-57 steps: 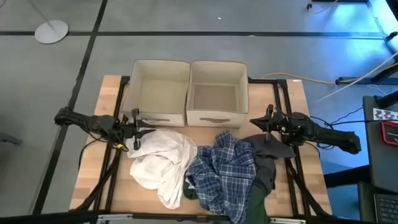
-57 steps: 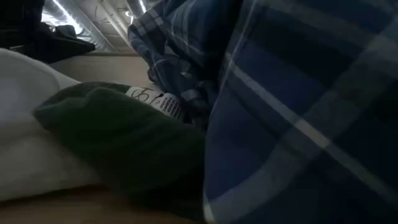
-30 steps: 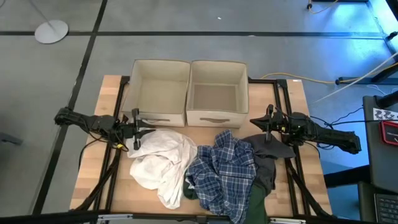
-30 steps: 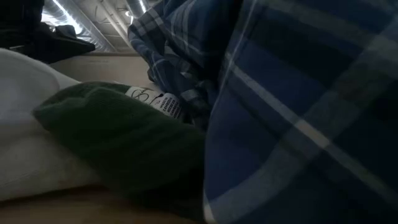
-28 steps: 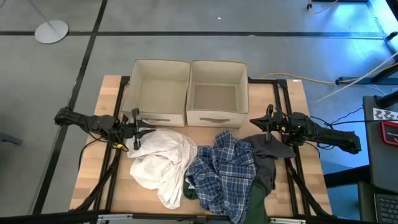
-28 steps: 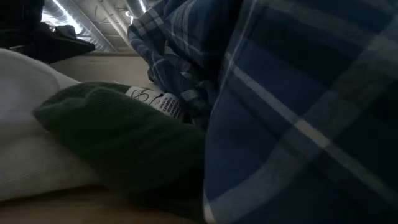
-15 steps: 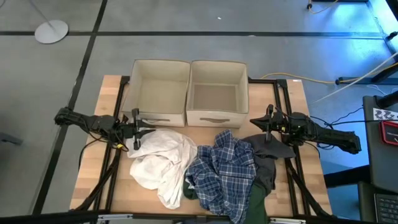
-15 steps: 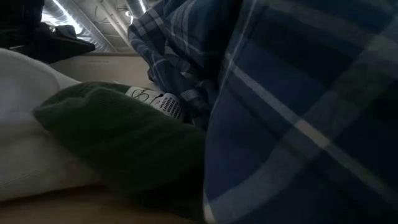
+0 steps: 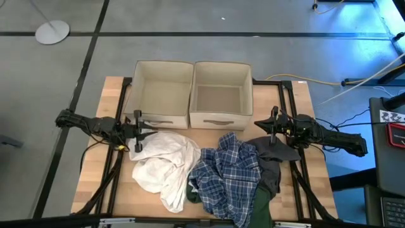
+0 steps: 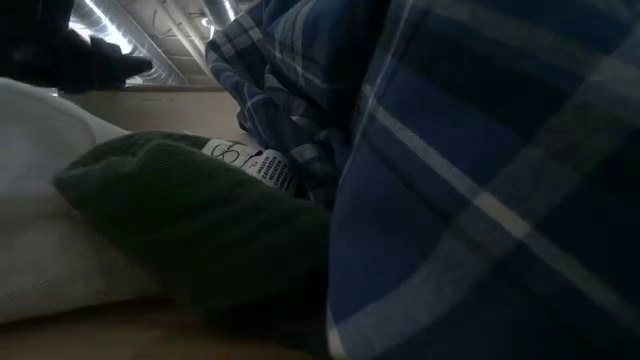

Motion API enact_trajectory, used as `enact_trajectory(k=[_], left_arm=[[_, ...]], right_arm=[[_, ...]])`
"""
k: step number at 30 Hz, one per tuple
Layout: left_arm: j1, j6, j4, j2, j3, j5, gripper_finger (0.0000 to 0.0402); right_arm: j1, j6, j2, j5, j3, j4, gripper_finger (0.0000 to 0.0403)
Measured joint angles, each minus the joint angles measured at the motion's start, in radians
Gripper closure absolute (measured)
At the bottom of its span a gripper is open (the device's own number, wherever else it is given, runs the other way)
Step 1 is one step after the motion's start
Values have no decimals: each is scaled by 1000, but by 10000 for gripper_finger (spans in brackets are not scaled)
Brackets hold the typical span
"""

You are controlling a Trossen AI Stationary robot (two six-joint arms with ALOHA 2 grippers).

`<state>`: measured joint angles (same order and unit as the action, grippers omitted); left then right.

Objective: Sort clothes
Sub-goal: Put the white polo shirt into the left laundry organizer

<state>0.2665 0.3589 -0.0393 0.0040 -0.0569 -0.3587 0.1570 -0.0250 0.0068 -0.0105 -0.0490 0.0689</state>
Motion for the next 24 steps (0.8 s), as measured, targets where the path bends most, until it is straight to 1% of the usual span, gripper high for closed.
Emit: enact_trajectory(k=[4,6,9,11,15,19,21,24], left_arm=[[0,-218,93,0,-2,13,357],[0,-285,153,0,0,14,357],[0,-355,234,0,3,15,357],[0,-354,270,2,4,14,357],[0,-339,275,2,-31,1,357],[0,-322,272,2,-79,-68,357],[0,-316,274,9,-114,-72,357],[0,-324,177,55,-189,-62,357]], right_arm=[[0,0,0,0,0,0,397],[0,-2,0,0,0,0,397],[0,-47,0,0,0,-2,397],[0,-48,0,0,1,-11,397],[0,-42,0,1,2,-14,397],[0,-19,0,21,2,-15,397],[0,-19,0,28,2,-16,397],[0,-13,0,29,2,-16,397]])
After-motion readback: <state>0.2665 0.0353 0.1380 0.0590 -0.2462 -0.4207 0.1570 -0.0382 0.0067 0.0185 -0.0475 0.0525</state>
